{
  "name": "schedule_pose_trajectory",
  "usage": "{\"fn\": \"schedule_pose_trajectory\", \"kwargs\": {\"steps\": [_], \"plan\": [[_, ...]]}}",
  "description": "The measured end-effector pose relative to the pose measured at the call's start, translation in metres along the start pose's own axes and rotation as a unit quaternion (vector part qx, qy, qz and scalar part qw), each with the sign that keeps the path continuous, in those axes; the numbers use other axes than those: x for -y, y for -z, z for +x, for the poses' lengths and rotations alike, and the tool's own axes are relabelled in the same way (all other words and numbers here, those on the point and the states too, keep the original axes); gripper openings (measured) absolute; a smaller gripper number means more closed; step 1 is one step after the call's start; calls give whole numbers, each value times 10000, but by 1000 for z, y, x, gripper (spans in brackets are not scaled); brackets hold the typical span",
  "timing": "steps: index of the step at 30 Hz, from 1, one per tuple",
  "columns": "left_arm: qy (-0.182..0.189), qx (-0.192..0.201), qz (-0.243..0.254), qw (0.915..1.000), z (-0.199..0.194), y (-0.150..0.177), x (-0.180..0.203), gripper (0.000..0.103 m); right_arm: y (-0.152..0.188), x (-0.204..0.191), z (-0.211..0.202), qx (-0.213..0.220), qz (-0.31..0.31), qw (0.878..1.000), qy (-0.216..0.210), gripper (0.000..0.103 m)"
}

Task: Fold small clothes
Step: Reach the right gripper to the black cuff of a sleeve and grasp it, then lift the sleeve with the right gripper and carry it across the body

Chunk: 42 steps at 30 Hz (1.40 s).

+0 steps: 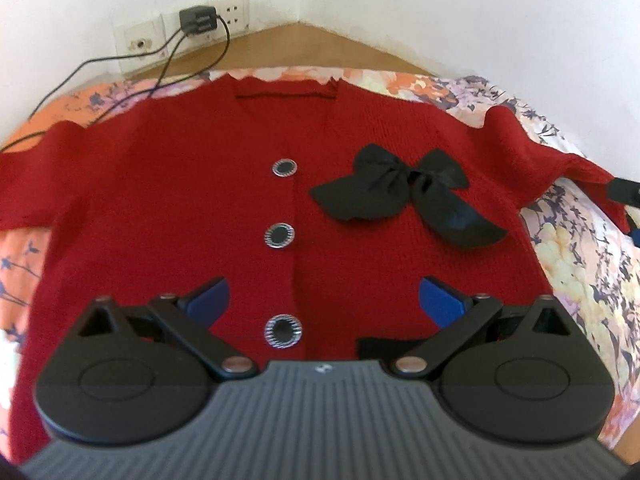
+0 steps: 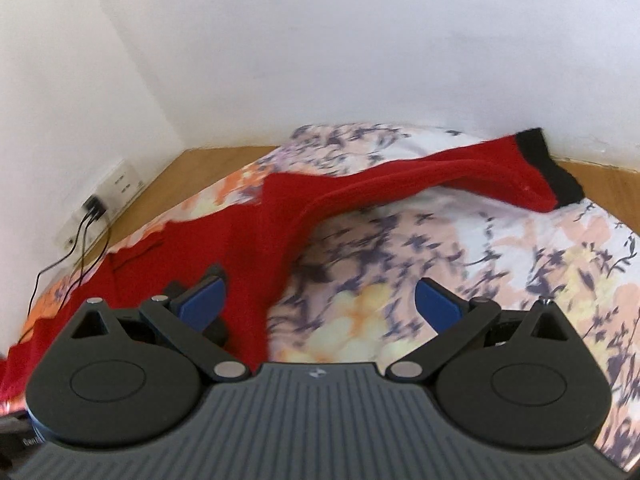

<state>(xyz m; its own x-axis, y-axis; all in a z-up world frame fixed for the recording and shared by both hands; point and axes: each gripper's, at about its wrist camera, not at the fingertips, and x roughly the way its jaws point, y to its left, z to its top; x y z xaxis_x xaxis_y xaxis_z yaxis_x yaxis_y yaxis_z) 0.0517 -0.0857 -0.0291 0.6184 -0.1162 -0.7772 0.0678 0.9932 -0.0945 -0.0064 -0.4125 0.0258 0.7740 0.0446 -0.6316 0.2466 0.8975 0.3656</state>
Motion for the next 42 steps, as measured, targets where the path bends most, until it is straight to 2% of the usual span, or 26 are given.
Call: {"fn": "schedule_pose_trajectory", "kwargs": {"steps": [5,10,15,22,29,37,38,40,41,42], "plan": [[-152,-122,-54,9998,20,1,13,103,-21,43,17,8,392,9992,27,103],[-339,-256,-139,9990,36,5,22,103,-46,85,37,80,1041,9945,-8,103],[-648,-251,37,9976,43,9,33,103,-64,127,66,-43,2050,9787,-137,103],[-804,-236,-5,9965,44,12,35,103,-64,161,103,-186,2900,9566,-189,103],[-931,-203,-109,9954,45,13,39,103,-62,173,113,54,3057,9510,-454,103],[-936,-169,-108,9954,45,13,40,103,-59,187,113,75,3206,9438,-798,102],[-930,-165,-97,9955,44,13,40,103,-59,189,113,103,3285,9412,-781,100],[-921,-160,-86,9956,44,13,40,103,-59,190,110,170,3321,9409,-647,86],[-919,-159,-79,9956,44,13,40,103,-60,190,109,189,3273,9435,-476,70],[-919,-157,-72,9956,44,14,40,103,-61,189,109,192,3225,9459,-311,49]]}}
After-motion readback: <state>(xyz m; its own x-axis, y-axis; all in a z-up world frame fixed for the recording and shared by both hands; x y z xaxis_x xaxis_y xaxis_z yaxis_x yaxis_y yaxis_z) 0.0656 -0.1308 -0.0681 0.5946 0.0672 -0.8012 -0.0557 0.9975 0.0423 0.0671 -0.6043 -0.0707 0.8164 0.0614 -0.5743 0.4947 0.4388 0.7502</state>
